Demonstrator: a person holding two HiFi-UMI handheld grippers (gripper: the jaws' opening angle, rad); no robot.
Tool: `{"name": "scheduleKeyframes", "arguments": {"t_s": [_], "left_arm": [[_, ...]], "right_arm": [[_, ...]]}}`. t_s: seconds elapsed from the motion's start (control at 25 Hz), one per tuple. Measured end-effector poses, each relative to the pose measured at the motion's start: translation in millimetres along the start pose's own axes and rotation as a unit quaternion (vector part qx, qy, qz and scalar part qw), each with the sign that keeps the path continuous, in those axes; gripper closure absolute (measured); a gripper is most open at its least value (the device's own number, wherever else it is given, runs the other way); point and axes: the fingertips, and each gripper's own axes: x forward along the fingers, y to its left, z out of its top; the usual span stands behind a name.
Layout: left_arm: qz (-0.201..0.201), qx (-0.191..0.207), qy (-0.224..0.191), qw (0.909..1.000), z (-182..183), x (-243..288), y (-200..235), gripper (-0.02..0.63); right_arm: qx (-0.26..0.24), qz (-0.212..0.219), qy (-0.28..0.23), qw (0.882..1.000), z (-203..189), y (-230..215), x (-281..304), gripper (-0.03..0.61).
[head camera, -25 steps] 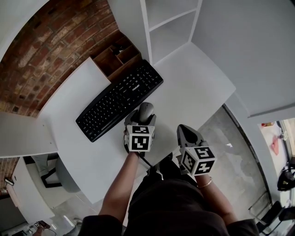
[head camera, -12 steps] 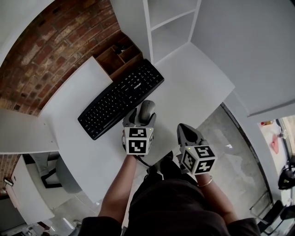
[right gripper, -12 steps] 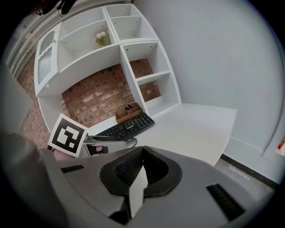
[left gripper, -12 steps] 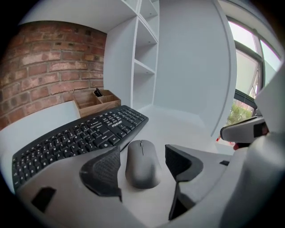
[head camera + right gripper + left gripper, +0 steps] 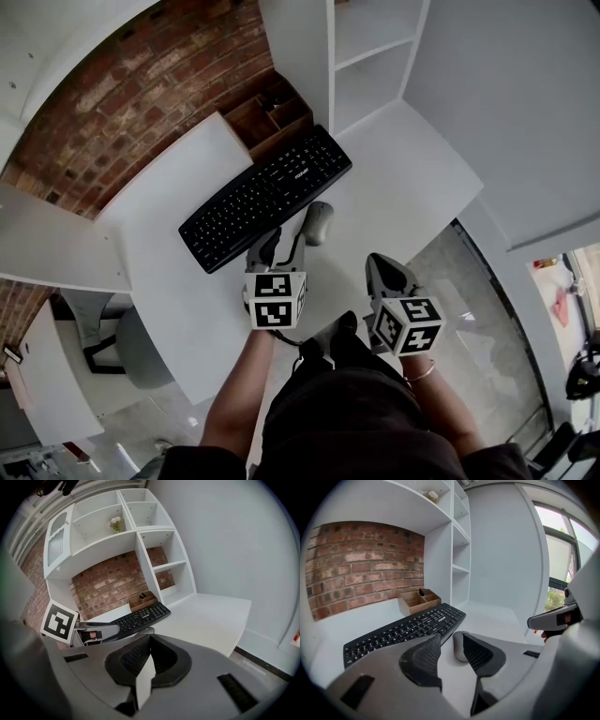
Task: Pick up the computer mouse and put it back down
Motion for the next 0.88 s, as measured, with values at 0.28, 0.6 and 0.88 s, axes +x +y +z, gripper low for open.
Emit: {"name": "scheduleKeyframes", "arguments": {"t_s": [0.28,0.6,0.88], "left_arm": [[0.000,0.009,-0.024,0.9997,-4,-41,8,0.534],[-0.011,-0.010,-0.048,0.9988,-8,-80,5,0.586],[-0.009,-0.023,-0.054,0.9982,-22,-108,8,0.601]], "right_arm": [[-0.014,0.010,-0.012,1.000,-1,29,-13,0.575],[-0.020,0.013,-0.023,0.999,-7,50,-31,0.575],[-0.027,0.009,-0.035,0.999,-12,58,-45,0.575]]}}
